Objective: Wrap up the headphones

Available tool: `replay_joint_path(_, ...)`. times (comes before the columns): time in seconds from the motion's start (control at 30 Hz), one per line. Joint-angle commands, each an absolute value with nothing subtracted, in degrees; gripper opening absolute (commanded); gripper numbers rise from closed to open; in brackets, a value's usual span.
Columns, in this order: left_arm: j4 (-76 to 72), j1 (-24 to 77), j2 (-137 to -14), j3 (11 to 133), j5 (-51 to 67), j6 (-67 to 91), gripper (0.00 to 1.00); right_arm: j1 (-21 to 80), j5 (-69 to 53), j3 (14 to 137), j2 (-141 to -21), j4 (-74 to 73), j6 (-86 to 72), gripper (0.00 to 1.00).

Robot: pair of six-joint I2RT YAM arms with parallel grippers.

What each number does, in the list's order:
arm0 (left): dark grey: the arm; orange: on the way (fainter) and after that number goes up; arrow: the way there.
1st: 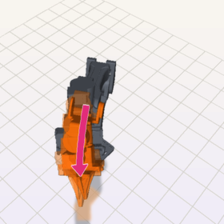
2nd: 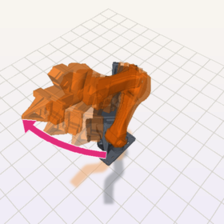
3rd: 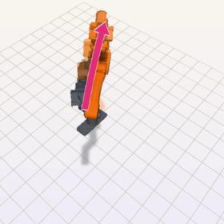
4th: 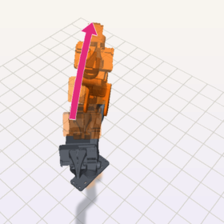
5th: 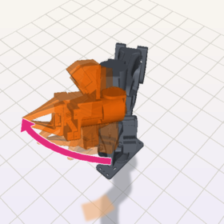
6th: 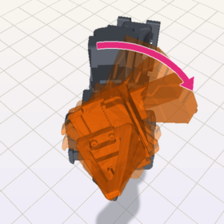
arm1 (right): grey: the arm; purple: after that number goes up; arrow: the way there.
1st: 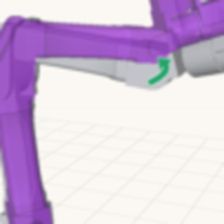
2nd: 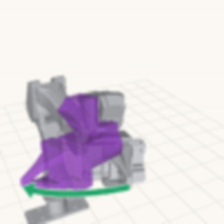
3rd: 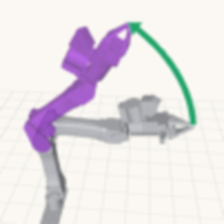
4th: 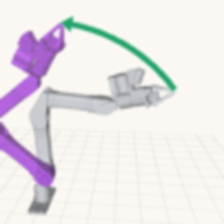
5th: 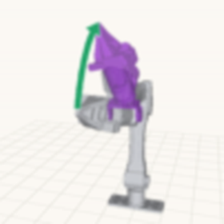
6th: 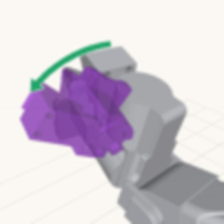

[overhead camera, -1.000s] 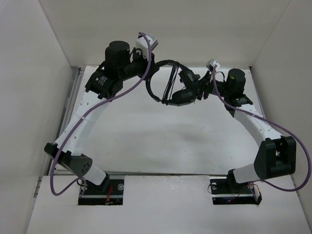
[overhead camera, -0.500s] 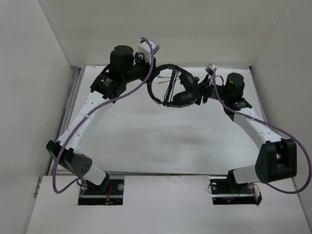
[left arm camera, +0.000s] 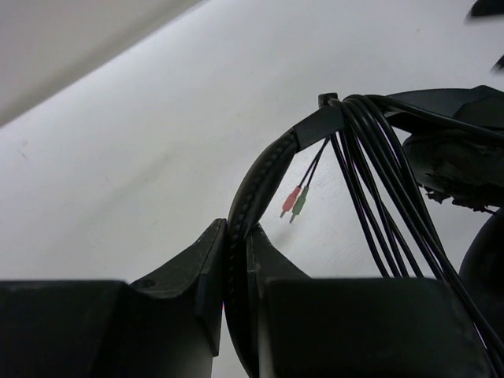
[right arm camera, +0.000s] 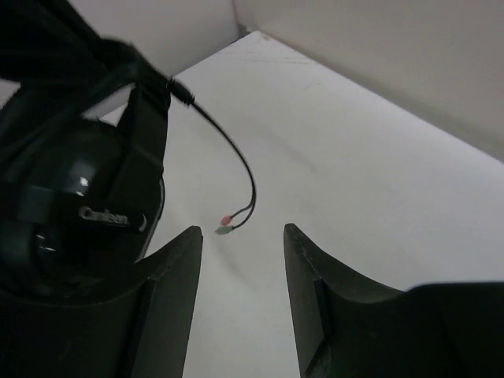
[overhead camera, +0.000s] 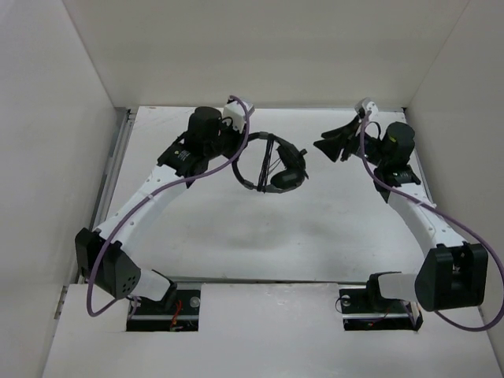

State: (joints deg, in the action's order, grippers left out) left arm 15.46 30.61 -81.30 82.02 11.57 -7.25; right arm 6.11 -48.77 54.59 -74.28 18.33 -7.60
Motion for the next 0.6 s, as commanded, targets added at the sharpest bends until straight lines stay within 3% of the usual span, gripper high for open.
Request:
replay_joint_path(0.0,6.51,30.19,-77.35,76.22,8.27,-5.89,0.00,3.91,-44.74,54.41,-71.02,23.47,-6.68,0.52)
replay_joint_path(0.3,3.61,29.66,-75.93,64.61,8.70,1.75,0.00,1.19,-43.42,51.07,-67.15,26.01,-6.85,0.52)
replay_joint_path(0.57,0.09,28.08,-81.46,62.31,6.51,2.90,0.01,-0.04,-43.51,49.66,-64.60,26.28,-6.59,0.52)
